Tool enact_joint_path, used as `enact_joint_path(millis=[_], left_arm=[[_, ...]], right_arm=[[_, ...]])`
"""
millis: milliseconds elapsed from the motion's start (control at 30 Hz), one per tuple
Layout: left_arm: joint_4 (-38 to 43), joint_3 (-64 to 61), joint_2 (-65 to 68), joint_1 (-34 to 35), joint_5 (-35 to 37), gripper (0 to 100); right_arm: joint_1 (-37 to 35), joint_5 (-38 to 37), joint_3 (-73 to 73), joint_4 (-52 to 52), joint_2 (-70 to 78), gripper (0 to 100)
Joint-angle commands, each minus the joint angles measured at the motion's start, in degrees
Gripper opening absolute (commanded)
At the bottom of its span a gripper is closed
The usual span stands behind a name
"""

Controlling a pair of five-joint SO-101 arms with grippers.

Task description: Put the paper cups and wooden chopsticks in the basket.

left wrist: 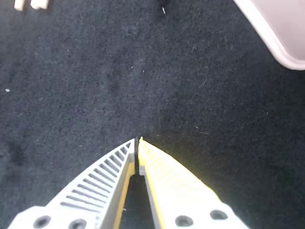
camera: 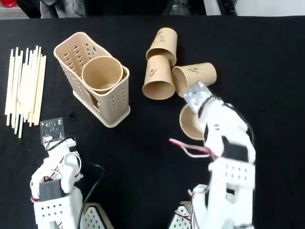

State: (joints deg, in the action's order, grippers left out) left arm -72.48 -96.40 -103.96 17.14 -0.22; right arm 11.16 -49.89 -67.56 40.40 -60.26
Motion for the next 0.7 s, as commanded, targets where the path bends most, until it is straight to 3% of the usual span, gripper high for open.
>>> enact_joint_path(millis=[0, 200, 367, 533, 667], left_arm=[[-0.3, -0.9, -0.1, -0.6, 0.4, 3], [-0.3, -0.9, -0.1, -0.6, 0.4, 3], [-0.3, -0.9, -0.1, -0.6, 0.4, 3], [-0.3, -0.9, -0.1, -0.6, 0.4, 3], [-0.3, -0.9, -0.1, -0.6, 0.4, 3]], right_arm=[[0.6, -0.4, -0.3, 3.7, -13.5, 1.2], [0.5, -0.3, 3.9, 21.0, -29.1, 1.2], [0.5, 1.0, 13.4, 29.9, -33.1, 1.2], [0.2, 17.3, 23.4, 31.6, -30.8, 1.2], [-6.0, 24.8, 32.0, 34.7, -23.6, 1.2]])
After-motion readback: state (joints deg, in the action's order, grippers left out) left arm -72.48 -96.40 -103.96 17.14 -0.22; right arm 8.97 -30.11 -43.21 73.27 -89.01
